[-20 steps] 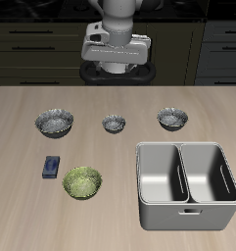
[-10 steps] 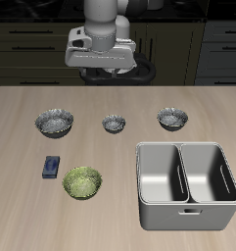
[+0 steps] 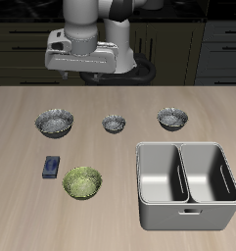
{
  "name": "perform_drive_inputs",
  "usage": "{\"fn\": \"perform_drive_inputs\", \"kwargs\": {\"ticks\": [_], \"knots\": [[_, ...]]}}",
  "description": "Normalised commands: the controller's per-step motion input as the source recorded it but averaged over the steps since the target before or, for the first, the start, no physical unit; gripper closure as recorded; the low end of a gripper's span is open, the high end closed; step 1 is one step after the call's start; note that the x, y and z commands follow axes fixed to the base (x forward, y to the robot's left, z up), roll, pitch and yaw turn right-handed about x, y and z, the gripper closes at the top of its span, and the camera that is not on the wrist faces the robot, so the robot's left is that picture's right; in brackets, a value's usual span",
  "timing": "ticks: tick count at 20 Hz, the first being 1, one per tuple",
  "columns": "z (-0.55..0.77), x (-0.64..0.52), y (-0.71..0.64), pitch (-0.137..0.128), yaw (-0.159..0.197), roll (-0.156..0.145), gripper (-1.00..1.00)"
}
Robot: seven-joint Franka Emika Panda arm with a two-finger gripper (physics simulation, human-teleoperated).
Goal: Place the cream cheese in the green bowl
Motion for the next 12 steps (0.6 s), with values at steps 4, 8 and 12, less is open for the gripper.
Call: {"fn": "perform_drive_inputs", "kwargs": {"ticks": [4,8,12], "knots": [[0.04,0.25,-0.29,-0.017,0.009,-0.006,-1.00],[0.04,0.30,-0.32,0.005,0.032,0.022,-1.00],[0.06,0.28,-0.30,-0.023,-0.001,-0.044,-1.00]]}}
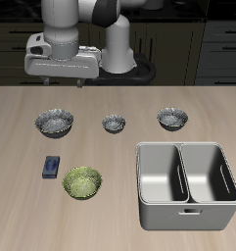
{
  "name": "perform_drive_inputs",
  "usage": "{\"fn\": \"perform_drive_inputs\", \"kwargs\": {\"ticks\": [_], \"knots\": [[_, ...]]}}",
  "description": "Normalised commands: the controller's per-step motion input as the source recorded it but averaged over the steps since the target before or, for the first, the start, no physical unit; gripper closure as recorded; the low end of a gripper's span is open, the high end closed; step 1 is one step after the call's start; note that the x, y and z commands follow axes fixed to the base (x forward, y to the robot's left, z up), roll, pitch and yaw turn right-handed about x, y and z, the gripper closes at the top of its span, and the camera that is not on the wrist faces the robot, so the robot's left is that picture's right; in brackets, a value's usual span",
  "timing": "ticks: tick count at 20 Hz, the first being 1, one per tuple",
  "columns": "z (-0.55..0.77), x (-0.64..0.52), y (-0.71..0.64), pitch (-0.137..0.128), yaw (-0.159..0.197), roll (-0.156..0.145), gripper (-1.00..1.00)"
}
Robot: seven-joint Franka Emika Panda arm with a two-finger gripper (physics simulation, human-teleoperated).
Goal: Place the cream cheese in the green bowl
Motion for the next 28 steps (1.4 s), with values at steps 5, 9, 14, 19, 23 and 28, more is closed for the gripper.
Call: {"fn": "perform_drive_inputs", "kwargs": {"ticks": [5,9,14,19,23,28], "knots": [[0.11,0.28,-0.23,-0.023,0.000,-0.016,-1.00],[0.10,0.23,-0.16,-0.023,-0.022,-0.018,-1.00],[0.01,0.30,-0.17,-0.005,0.001,-0.008,-1.00],[0.00,0.29,-0.18,0.009,0.026,0.023,-1.00],[0.02,0.15,-0.05,-0.005,0.012,0.016,-1.00],[-0.02,0.14,-0.04,-0.001,0.001,0.036,-1.00]]}}
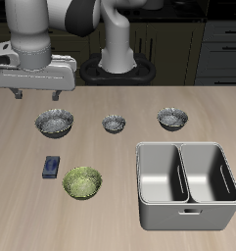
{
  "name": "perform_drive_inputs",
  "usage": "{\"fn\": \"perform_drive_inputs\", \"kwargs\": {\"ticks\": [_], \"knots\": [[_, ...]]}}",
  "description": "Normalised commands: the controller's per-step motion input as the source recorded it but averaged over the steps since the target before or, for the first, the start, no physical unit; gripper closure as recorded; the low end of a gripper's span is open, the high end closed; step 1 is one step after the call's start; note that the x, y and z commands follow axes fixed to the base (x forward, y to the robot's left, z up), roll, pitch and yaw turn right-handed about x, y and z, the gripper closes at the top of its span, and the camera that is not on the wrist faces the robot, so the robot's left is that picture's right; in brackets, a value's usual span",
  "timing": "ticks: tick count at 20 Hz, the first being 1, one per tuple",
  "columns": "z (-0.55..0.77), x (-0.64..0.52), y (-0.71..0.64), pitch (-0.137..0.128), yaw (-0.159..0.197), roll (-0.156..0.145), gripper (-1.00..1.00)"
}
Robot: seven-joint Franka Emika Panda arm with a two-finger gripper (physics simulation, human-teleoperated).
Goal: Place the cream cheese in the green bowl
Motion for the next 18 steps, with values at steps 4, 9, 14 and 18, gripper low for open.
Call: {"fn": "perform_drive_inputs", "kwargs": {"ticks": [4,9,14,18], "knots": [[-0.09,0.09,-0.01,-0.012,-0.010,0.011,-1.00],[-0.08,0.05,0.06,-0.015,-0.012,-0.004,-1.00],[-0.28,0.06,0.02,0.018,-0.015,-0.015,-1.00],[-0.30,0.03,0.04,0.008,-0.017,0.001,-1.00]]}}
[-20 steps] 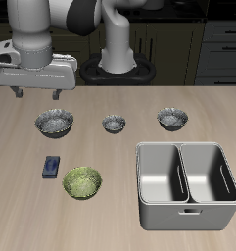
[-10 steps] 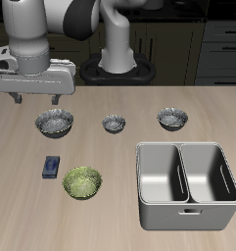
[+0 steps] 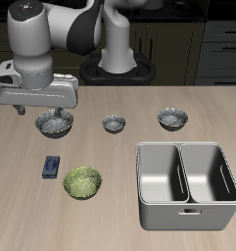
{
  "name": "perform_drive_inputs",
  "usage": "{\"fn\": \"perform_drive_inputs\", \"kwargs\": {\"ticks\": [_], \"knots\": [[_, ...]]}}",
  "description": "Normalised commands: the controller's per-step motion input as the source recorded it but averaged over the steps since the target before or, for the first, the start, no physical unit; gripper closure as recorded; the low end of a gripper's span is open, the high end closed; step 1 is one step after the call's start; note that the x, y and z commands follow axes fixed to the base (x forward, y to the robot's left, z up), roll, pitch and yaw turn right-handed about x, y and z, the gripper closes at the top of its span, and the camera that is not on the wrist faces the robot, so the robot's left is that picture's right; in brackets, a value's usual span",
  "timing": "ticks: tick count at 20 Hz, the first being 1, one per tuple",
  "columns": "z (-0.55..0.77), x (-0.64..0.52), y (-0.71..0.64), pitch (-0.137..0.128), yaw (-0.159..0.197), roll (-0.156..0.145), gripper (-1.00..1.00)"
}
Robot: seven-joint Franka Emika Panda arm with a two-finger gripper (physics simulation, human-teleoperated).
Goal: Place the cream cheese in the green bowl
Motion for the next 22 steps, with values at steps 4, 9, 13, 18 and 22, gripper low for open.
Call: {"fn": "perform_drive_inputs", "kwargs": {"ticks": [4,9,13,18,22], "knots": [[-0.37,-0.09,0.14,0.007,0.012,0.013,-1.00],[-0.31,-0.07,0.03,0.000,-0.022,-0.010,-1.00],[-0.36,-0.04,0.03,0.020,0.032,0.004,-1.00],[-0.43,-0.13,0.07,0.031,-0.014,0.013,-1.00],[-0.37,-0.05,0.00,0.030,0.004,0.013,-1.00]]}}
